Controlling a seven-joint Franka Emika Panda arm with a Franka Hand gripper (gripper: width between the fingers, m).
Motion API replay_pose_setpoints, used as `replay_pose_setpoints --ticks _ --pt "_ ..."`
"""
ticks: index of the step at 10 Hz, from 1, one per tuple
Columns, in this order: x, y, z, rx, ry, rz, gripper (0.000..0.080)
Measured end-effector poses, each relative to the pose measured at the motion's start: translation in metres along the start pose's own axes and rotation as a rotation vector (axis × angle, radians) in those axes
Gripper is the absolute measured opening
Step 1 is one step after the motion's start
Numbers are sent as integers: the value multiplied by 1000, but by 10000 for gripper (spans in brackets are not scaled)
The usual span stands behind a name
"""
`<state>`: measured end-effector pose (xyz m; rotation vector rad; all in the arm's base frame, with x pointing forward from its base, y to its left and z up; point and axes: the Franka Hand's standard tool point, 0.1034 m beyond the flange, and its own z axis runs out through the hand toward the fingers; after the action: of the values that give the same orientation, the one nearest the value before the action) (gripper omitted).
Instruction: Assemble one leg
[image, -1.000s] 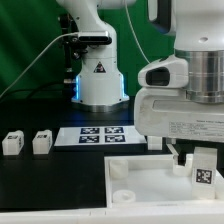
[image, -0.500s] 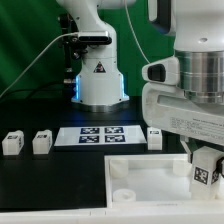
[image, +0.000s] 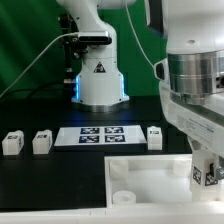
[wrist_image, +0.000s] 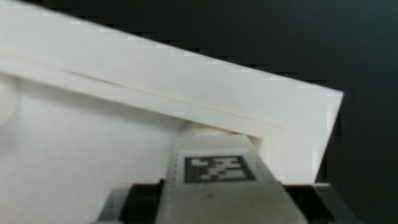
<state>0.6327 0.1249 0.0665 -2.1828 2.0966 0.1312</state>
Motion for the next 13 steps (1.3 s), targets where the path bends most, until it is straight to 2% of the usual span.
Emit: replay_pose_setpoints --ticks 2,4,6,7,8,9,10,11,13 --pt "0 -1 0 29 -24 259 292" --pt "1 -1 0 36 -16 393 292" --pt "3 -1 0 36 -8 381 292" --pt "2 0 1 35 -8 380 408" --pt "2 0 1 34 -8 376 408" --pt "2 0 1 34 -7 375 573" --pt "1 0 1 36 -8 373 632" --pt "-1 0 1 58 -14 368 632" --pt "-9 6 -5 61 -21 351 646"
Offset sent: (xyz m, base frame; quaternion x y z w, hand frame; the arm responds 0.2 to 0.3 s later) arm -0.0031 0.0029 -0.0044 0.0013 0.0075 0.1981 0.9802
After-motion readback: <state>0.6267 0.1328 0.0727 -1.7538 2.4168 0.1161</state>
